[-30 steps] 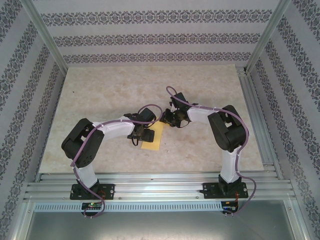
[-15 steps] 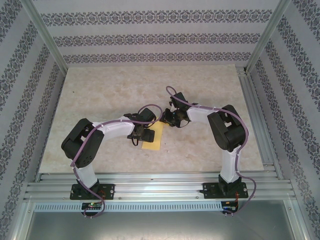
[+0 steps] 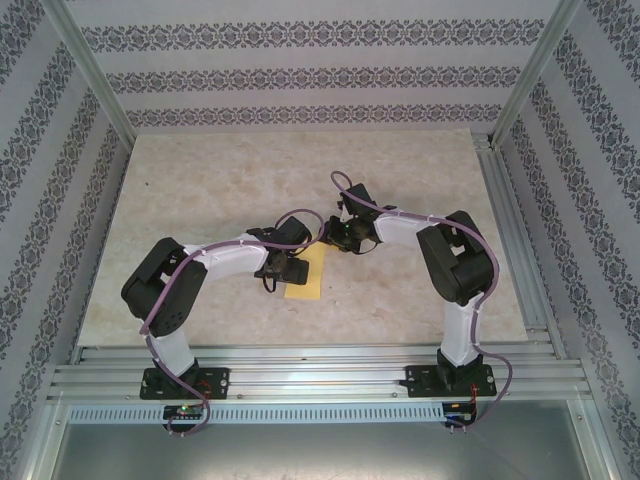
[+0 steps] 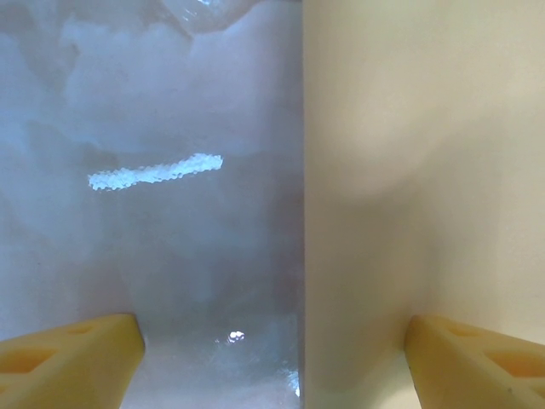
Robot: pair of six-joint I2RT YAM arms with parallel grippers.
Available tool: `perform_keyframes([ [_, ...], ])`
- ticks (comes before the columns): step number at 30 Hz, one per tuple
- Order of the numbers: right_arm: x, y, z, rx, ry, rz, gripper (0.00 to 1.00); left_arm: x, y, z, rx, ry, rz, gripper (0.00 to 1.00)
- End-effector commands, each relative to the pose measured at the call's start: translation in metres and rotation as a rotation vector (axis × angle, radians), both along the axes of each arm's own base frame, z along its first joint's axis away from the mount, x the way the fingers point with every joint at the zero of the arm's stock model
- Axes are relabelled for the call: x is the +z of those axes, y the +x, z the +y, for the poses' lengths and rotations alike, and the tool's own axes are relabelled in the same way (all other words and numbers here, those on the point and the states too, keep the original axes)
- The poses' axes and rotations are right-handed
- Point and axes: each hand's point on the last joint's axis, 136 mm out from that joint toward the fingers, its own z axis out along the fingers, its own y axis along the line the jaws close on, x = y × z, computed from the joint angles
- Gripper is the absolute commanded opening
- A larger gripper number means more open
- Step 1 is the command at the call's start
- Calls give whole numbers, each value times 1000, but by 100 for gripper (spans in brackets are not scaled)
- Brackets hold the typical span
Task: Fold a paper plane with a square sheet of paper (fold left side to right side)
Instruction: Rotate the square sheet of paper at the center of the table, then hold the square sheet of paper at the center of the table.
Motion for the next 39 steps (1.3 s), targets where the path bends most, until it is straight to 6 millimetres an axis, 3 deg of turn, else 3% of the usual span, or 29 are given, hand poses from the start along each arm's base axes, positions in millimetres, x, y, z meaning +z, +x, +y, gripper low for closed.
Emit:
perform_keyframes([
  [1,4,-4,-3,10,-30,-19,31,-18,-4,25,36,85,21,84],
  [5,-2,-8,4,19,-27,-7,33,-17,-4,25,35,83,19,83],
  [9,2,-10,16,38,14,-14,18,-16,-4,24,34,78,18,83],
  [16,5,-7,16,42,4,-29,18,-15,-3,23,33,74,16,83],
  [22,-12,-14,15,49,-21,16,18,-10,-1,18,33,48,10,84],
  [26,-19,-16,11,53,-52,29,18,3,5,13,39,-6,-5,85],
  [34,-19,-16,12,65,-54,23,18,48,23,-3,55,-209,-72,90],
  [39,-17,-14,14,66,-50,17,18,51,34,-10,54,-269,-64,90],
])
